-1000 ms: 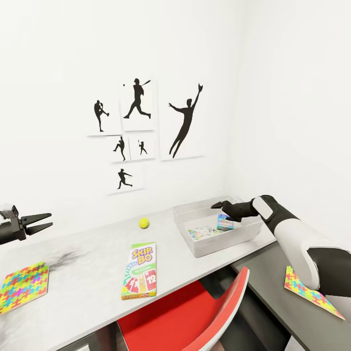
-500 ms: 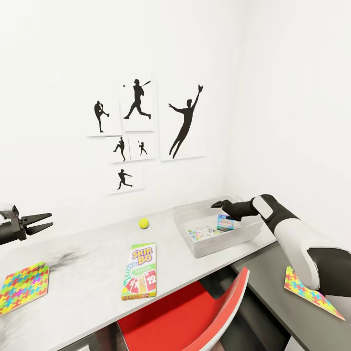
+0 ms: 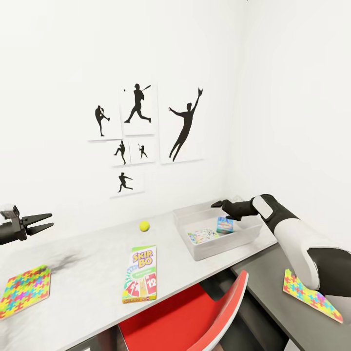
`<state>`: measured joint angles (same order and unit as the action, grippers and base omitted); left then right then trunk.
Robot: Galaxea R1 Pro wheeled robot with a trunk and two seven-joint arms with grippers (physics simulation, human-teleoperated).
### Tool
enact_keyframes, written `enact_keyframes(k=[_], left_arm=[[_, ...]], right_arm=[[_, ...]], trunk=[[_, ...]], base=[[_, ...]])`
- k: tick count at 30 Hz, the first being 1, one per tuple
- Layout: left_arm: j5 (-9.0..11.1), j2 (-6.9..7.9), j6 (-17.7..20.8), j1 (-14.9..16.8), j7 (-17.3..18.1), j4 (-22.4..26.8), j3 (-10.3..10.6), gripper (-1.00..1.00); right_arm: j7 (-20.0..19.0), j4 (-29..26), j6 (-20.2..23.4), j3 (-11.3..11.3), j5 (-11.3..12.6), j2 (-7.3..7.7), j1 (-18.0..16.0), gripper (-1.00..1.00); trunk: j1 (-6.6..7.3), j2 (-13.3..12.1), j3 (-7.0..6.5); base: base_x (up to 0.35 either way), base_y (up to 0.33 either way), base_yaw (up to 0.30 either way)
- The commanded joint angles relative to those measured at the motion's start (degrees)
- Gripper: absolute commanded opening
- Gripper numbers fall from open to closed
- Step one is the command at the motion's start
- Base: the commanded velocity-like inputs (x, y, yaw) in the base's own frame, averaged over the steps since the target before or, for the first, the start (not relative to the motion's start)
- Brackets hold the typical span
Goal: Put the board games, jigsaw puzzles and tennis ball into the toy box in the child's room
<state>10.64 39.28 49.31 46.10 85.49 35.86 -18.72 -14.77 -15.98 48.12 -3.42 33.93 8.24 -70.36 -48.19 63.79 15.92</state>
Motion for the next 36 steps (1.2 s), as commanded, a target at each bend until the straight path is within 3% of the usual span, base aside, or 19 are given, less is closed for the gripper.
enact_keyframes(k=[1,6,14,28,36], left_arm=[[0.0,0.01,0.6,0.0,0.2,0.0,0.0,1.0],[-0.1,-0.12,0.8,0.0,0.1,0.0,0.0,1.0],[-0.1,-0.32,1.0,0.0,0.0,0.0,0.1,1.0],[-0.1,-0.3,1.3,0.0,-0.3,0.0,0.3,1.0],[0.0,-0.25,1.3,0.0,-0.2,0.0,0.3,1.0]], right_arm=[[-0.4,0.0,0.1,-0.4,-0.3,0.05,0.0,1.0],[-0.4,0.0,0.0,-0.4,-0.3,-0.15,0.0,1.0],[-0.3,0.0,0.0,-0.3,-0.3,-2.26,0.0,1.0],[-0.3,-0.9,0.1,-0.4,-0.3,-3.05,0.0,1.0],[-0.1,-0.9,0.5,-0.4,-0.3,-4.29,0.0,1.0]], trunk=[[0.22,-0.4,-0.11],[1.32,-2.4,-1.0],[3.08,-5.6,-2.44],[6.15,-11.2,-4.95],[7.91,-14.4,-6.39]], base=[[0.0,0.0,0.0],[0.0,0.0,0.0],[0.0,0.0,0.0],[0.0,0.0,0.0],[0.0,0.0,0.0]])
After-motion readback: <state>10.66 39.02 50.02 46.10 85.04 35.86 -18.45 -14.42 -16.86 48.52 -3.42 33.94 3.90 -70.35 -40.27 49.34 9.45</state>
